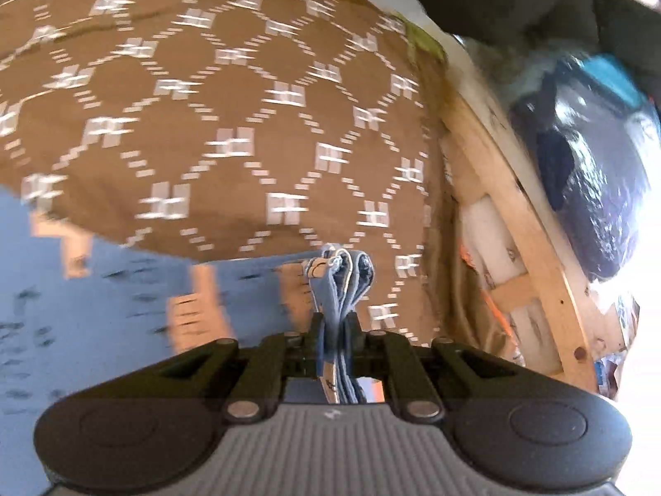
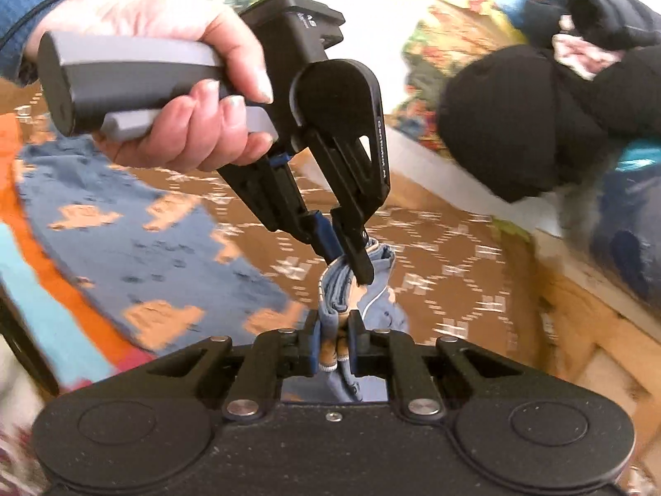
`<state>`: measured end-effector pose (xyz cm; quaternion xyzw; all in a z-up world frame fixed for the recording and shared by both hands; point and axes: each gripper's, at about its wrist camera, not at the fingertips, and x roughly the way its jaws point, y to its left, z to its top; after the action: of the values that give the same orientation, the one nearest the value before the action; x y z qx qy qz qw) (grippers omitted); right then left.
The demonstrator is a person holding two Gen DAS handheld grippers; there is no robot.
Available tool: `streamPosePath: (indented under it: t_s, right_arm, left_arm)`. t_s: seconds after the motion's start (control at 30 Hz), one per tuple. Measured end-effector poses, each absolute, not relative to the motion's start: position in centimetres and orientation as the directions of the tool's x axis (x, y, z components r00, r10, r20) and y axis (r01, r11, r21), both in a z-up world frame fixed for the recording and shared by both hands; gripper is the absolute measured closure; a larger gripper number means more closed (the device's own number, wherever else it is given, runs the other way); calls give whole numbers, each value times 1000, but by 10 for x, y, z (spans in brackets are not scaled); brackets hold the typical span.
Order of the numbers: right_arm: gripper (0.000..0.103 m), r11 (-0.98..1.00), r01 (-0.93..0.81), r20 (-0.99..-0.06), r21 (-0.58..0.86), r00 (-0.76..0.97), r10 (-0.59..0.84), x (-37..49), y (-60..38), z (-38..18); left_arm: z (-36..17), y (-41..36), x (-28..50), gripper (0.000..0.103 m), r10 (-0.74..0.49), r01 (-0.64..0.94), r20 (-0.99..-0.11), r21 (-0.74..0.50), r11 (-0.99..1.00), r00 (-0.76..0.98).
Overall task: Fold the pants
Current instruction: 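Lift the gripped edge with both grippers and fold it over the pants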
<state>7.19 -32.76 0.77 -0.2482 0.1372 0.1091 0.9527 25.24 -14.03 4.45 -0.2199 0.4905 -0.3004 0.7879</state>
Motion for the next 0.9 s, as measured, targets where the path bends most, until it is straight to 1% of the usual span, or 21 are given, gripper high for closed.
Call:
streamPosePath:
  t_s: [0.27,0.47,0.5,0.53,0.57,0.6,0.63,0.7,0.77,0.87,0.9]
  right_arm:
    - [90,868,-378,-467,-321,861,202,82,-278,-10]
    - [90,876,-396,-532,-275,822,205,89,-270,-30]
    - [90,875,-399,-534,-273,820,207,90,-269,-32]
    - [90,875,-401,-534,-271,819,210,90,-269,-34]
    - [89,875,-401,-532,-271,820,211,89,-269,-34]
    - [88,875,-401,-530,-271,821,212,88,-269,-34]
    - [87,876,-400,-529,-271,822,212,88,-269,-34]
    - [86,876,-400,-526,-269,823,214,89,-269,-35]
    - [85,878,-399,-525,-265,824,216,89,-270,-34]
    - [85,881,-396,-524,-257,824,218,89,-272,-34]
    - [85,882,-396,-523,-255,824,219,90,-272,-34]
  left_arm:
    - [7,-80,243,93,-639,222,-675,-604,766,369]
    - [-20,-68,242,91,-618,223,-702,-579,784,354]
    - [-23,-66,242,88,-618,224,-702,-578,785,354]
    - [-25,-66,242,82,-612,219,-706,-573,789,356]
    - [-27,-64,241,79,-610,214,-705,-574,790,361]
    - [-28,-62,240,71,-614,210,-701,-580,787,362]
    - [-29,-60,240,67,-622,206,-693,-592,779,363]
    - [-30,-58,240,62,-631,194,-683,-608,770,366]
    - [-32,-56,240,61,-636,174,-676,-623,763,371]
    - [-33,-57,238,62,-626,173,-678,-614,770,384]
    - [-32,-59,237,65,-620,177,-682,-604,777,389]
